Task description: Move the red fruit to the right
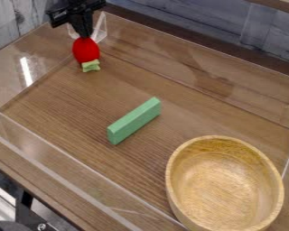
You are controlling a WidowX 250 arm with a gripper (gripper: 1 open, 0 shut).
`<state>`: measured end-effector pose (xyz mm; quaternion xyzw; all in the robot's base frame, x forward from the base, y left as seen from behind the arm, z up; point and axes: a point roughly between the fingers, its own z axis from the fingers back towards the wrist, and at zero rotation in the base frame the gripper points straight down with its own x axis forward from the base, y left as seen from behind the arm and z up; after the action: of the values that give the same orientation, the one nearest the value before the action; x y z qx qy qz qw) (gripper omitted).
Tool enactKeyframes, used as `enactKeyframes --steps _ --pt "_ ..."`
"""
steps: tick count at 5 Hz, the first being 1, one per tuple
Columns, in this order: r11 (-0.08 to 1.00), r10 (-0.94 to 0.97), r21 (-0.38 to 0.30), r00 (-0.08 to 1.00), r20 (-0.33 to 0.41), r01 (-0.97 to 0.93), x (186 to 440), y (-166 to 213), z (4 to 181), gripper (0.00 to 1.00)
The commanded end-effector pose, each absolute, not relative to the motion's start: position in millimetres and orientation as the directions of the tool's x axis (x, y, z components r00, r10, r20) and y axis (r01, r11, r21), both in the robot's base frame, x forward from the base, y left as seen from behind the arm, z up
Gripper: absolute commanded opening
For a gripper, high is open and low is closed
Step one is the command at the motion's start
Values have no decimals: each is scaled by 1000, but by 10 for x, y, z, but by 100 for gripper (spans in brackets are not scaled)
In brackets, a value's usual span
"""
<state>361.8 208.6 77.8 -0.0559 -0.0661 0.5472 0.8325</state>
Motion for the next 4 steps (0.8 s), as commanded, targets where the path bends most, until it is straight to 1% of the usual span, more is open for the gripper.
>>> enactKeyframes --steps 1,2,3,4 --pt "405 914 -189 392 104 -895 3693 2105 1000 100" --pt "401 916 -191 390 96 -896 3704 2098 1036 0" --pt "399 917 -187 387 97 -898 3707 2095 1020 0" --pt "396 918 -176 385 91 -901 3711 2093 1004 100"
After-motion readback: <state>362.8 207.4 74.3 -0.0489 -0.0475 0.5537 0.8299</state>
